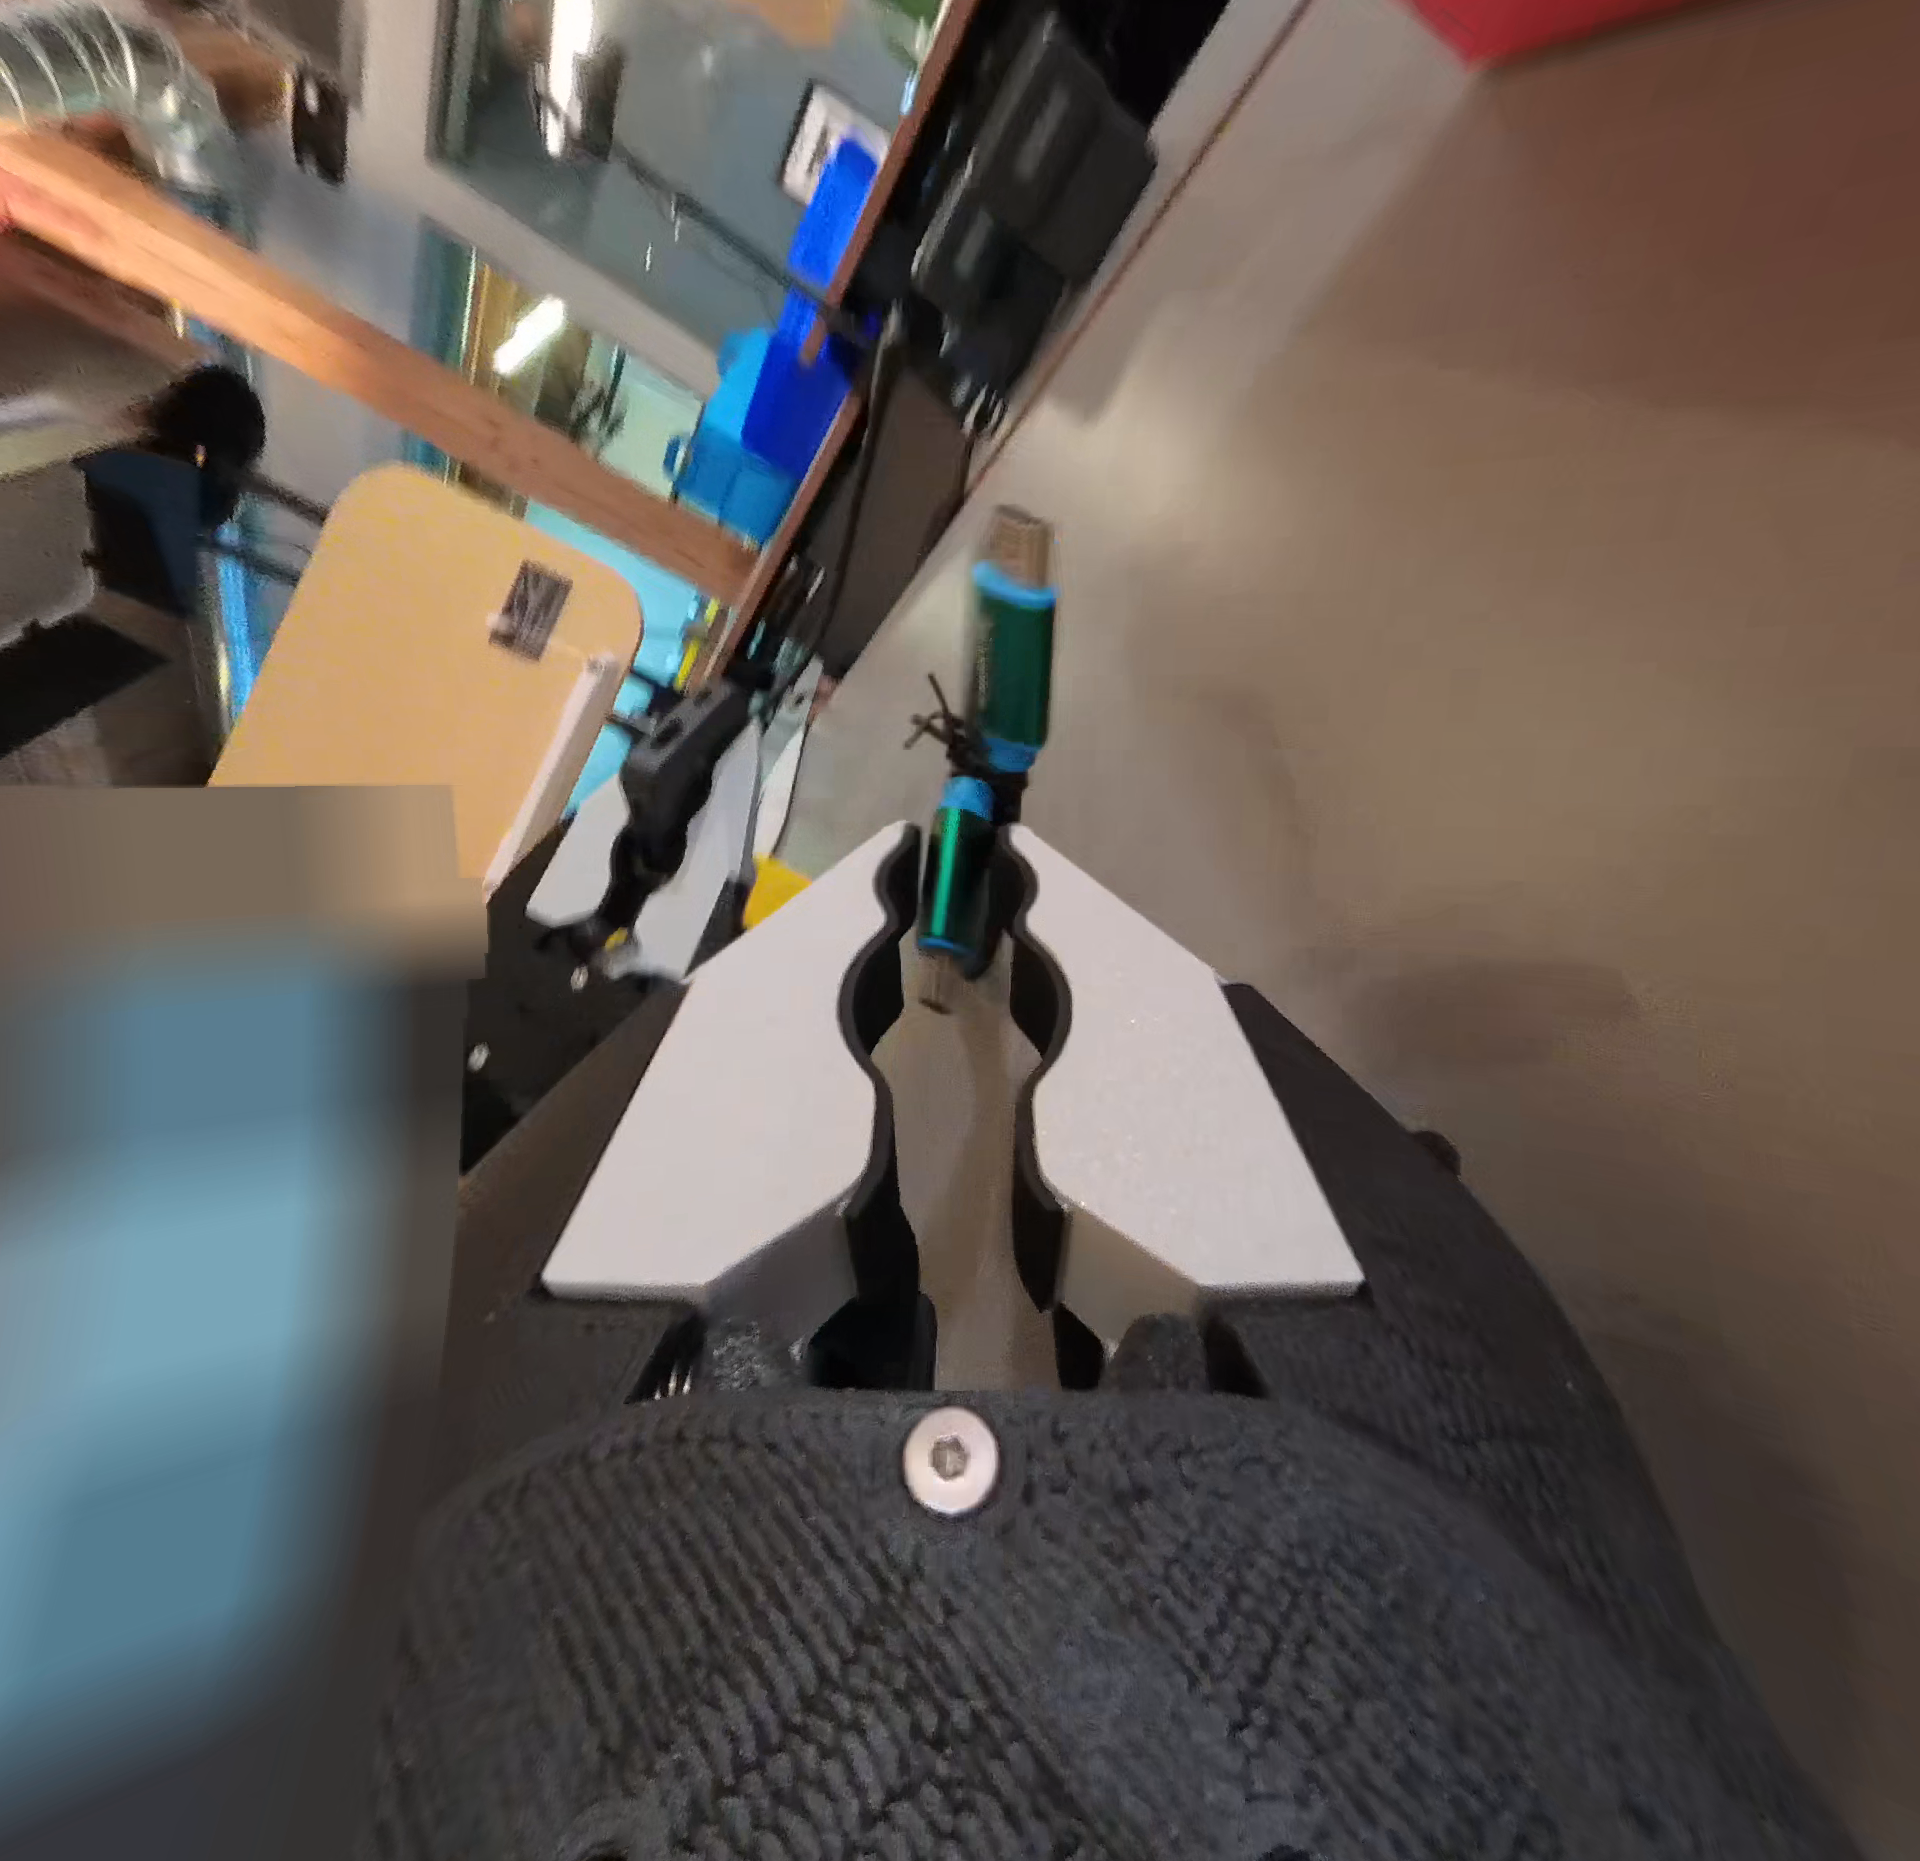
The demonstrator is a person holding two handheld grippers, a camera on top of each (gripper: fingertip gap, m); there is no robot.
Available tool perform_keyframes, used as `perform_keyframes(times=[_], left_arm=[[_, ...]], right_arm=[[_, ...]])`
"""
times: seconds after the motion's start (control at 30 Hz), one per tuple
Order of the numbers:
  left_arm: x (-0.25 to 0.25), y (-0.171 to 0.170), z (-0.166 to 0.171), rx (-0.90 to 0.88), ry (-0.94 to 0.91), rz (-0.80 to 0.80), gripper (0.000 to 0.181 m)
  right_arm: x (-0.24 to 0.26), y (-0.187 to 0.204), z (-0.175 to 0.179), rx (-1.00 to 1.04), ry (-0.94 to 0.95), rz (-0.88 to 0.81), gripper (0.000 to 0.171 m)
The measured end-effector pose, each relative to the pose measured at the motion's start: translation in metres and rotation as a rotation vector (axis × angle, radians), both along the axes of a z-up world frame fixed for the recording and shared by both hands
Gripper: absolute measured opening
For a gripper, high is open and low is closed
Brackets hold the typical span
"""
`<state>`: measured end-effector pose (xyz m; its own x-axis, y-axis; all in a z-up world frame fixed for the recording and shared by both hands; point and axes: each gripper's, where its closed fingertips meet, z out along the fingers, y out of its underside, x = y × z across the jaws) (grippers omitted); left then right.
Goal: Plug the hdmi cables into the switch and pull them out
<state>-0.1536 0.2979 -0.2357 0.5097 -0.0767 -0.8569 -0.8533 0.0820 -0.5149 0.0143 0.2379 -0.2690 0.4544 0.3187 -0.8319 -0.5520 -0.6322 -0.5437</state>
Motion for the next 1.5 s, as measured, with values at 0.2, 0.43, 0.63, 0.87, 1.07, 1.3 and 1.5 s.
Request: perform_keyframes(times=[0.2, 0.43, 0.63, 0.87, 1.07, 1.3, 1.5], left_arm=[[0.014, -0.001, -0.008, -0.026, 0.006, -0.07, 0.011], [0.027, -0.006, -0.004, 0.009, 0.014, -0.142, 0.012], [0.042, -0.013, -0.006, 0.029, 0.054, -0.226, 0.011], [0.057, -0.02, -0.016, 0.032, 0.152, -0.304, 0.011], [0.056, -0.022, -0.017, 0.048, 0.205, -0.286, 0.011], [0.051, -0.021, -0.007, 0.134, 0.318, -0.174, 0.013], [0.062, -0.026, -0.012, 0.158, 0.413, -0.199, 0.013]], right_arm=[[0.003, -0.033, 0.004, 0.16, -0.315, 0.275, 0.049], [0.013, -0.051, 0.0, 0.857, -1.03, 1.047, 0.031], [0.004, -0.032, -0.043, 1.382, -1.582, 1.515, 0.036], [-0.006, -0.024, -0.053, 1.472, -1.663, 1.812, 0.033], [-0.012, -0.017, -0.054, 1.352, -1.78, 1.629, 0.014], [-0.033, 0.005, -0.011, 1.001, -1.745, 0.979, 0.01], [-0.041, 0.002, -0.008, 0.925, -1.674, 0.825, 0.01]])
